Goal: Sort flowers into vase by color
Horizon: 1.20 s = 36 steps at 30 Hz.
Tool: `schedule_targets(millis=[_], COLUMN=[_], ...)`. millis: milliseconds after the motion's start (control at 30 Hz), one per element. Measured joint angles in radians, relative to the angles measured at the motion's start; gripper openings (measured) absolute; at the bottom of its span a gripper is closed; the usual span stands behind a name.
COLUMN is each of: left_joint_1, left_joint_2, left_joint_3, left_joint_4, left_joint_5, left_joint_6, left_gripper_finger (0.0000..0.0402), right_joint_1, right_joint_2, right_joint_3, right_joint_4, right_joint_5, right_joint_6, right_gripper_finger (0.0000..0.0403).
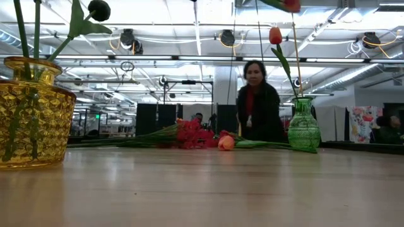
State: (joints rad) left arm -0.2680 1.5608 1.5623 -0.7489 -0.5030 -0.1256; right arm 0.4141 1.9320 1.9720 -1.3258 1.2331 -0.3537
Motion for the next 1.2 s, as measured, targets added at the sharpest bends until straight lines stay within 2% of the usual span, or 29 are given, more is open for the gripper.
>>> schedule_targets(millis=[300, 633, 867, 1033, 1200], left_joint_1=[-0.001, 0.000, 0.000, -0.001, -0.002], left_joint_2=[-0.004, -0.005, -0.005, -0.036, -0.092], left_joint_3=[0.000, 0.000, 0.000, 0.000, 0.000], left_joint_4=[0.009, 0.005, 0.004, -0.021, -0.077], left_joint_5=[-0.011, 0.005, 0.021, 0.065, 0.083], left_joint_6=[0.000, -0.011, -0.027, -0.019, -0.024], left_gripper_finger=[0.0142, 0.0013, 0.0006, 0.0004, 0.0002], right_joint_1=[0.000, 0.000, 0.008, 0.046, 0.111], right_joint_2=[0.000, 0.000, 0.000, 0.000, -0.013], right_joint_3=[0.000, 0.000, 0.000, 0.000, 0.000], right_joint_4=[-0.001, -0.005, -0.011, -0.018, -0.062], right_joint_5=[-0.002, -0.009, -0.025, -0.051, 0.068], right_joint_6=[0.001, 0.012, 0.109, 0.332, 0.506], right_gripper_finger=[0.0000, 0.0000, 0.0013, 0.0072, 0.0142])
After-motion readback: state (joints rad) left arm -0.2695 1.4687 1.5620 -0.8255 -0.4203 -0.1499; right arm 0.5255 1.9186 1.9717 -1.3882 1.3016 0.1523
